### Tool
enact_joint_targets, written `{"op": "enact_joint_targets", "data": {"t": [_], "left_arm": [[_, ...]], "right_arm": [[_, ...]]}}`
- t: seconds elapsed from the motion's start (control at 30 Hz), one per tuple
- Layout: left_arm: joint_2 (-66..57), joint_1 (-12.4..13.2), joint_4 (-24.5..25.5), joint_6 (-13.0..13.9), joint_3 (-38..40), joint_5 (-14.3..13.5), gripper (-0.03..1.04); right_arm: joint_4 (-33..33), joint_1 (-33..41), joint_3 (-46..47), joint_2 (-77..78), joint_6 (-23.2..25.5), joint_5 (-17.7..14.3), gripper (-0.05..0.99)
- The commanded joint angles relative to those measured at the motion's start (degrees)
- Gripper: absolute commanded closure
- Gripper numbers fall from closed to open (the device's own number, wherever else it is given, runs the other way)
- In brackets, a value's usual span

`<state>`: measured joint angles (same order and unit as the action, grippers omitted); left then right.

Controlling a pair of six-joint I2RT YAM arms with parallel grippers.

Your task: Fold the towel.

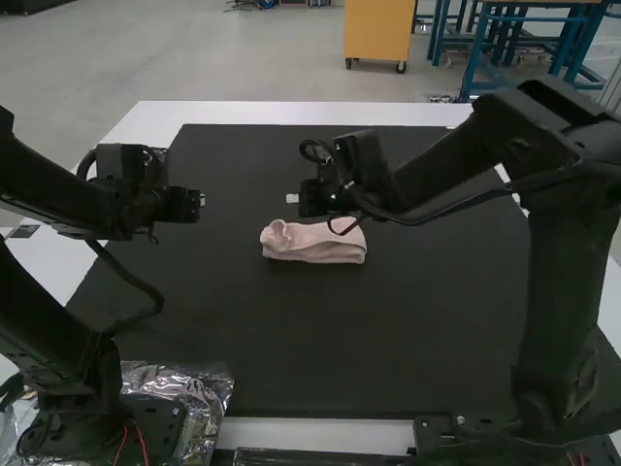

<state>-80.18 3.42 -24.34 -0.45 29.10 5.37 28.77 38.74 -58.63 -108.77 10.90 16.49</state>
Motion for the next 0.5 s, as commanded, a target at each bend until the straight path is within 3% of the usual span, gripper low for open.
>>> {"op": "enact_joint_targets", "data": {"t": [0.0,0.23,0.47], "left_arm": [[0.9,-0.43,-0.71,-0.17,-0.27,-2.03,0.13],[1.34,-3.51,-1.24,-0.43,-0.27,-6.24,0.13],[3.54,-4.56,-1.5,-0.52,0.25,-6.77,0.13]], "right_arm": [[1.64,-0.68,1.68,1.37,0.0,-0.14,0.96],[4.62,-0.77,3.52,-2.67,0.0,-0.06,0.96],[8.84,-2.71,4.58,-8.12,0.09,0.12,0.96]]}}
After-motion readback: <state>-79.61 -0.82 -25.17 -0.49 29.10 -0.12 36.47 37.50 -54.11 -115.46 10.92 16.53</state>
